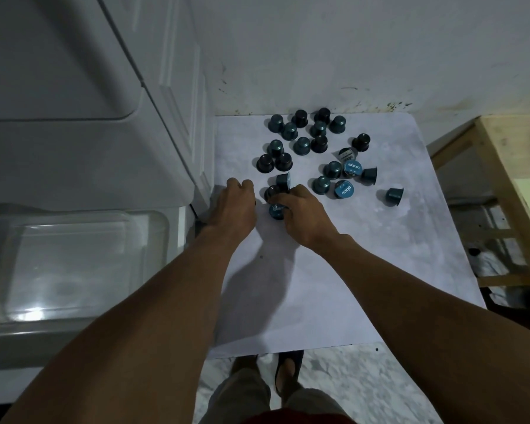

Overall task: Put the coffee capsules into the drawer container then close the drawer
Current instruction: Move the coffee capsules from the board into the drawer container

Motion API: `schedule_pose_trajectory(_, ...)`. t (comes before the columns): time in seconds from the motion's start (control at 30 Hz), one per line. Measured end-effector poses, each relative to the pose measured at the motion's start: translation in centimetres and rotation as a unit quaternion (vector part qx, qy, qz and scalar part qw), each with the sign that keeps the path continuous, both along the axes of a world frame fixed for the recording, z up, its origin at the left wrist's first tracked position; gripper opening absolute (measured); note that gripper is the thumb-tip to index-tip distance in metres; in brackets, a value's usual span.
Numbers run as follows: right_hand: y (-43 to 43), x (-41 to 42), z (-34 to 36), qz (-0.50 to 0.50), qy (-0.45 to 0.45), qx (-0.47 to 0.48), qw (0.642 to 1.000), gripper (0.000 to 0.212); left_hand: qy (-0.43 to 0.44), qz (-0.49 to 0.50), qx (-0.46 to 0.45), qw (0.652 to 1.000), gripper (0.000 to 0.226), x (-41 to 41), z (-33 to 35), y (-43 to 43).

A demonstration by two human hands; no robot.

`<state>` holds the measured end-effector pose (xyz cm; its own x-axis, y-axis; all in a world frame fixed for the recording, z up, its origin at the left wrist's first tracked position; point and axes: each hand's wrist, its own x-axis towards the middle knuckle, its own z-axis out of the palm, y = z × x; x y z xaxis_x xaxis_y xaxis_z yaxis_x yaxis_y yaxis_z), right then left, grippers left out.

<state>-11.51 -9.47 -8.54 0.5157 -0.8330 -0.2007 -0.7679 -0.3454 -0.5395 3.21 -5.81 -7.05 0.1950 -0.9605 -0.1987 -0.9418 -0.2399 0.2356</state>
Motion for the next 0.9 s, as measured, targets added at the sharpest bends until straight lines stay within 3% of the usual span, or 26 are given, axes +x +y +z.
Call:
schedule_pose_trajectory(0.3,-0.1,-0.7,-0.8,-0.009,0.002,0.011,1.000,0.045,0.025,-0.020,0.005,0.999,0.033,-0.7,0.3,0.7)
schedule_pose_trajectory(0.5,-0.1,-1.2,0.1,-0.022,-0.008,-0.005,1.000,0.047,0.091,-0.039,-0.018,0.995,0.038,-1.0,0.3,0.8)
schedule_pose_trajectory(0.9,-0.2,-3.3,3.6,-0.020,-0.044,-0.040,0.998,0.043,0.091,-0.026,-0.068,0.993,0.044,-2.5,3.4,1.9)
